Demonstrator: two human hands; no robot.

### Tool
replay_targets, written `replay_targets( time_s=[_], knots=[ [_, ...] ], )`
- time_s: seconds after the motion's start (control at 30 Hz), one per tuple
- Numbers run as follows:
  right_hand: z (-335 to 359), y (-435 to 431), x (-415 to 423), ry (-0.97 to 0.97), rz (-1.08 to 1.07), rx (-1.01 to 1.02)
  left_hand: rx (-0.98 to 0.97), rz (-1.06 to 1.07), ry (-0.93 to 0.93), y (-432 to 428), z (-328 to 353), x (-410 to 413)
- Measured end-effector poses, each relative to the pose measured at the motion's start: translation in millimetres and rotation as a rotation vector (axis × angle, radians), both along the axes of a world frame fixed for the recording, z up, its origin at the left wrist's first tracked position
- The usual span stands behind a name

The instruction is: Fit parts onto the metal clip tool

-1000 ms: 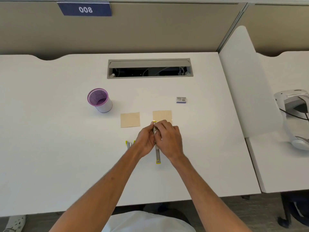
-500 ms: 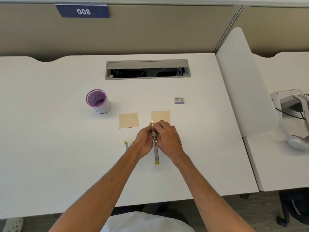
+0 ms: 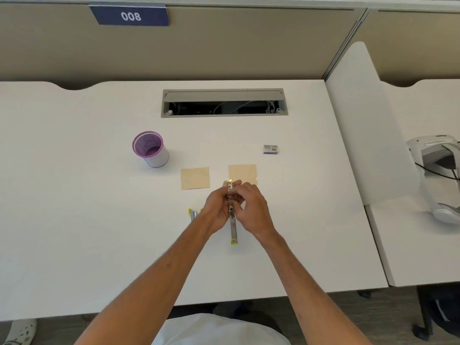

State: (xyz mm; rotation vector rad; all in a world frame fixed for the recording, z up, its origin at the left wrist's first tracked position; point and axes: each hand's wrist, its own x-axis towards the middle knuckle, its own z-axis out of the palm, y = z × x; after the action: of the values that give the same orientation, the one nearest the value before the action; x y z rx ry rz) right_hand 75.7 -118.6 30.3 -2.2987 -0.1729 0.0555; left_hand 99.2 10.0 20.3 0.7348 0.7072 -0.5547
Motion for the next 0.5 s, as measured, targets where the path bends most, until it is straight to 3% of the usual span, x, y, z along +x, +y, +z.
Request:
replay_targets(
  time_s=[0.33, 0.5],
  knots=[
    [0.2, -1.5, -18.6, -0.046, 0.097, 0.02, 0.009, -0.043, -0.033, 9.7, 2.9, 4.8],
    [4.4, -1.2, -15.8, 0.009, -0.074, 0.25, 0.0, -0.052, -0.048, 6.6, -1.8, 0.2]
  ],
)
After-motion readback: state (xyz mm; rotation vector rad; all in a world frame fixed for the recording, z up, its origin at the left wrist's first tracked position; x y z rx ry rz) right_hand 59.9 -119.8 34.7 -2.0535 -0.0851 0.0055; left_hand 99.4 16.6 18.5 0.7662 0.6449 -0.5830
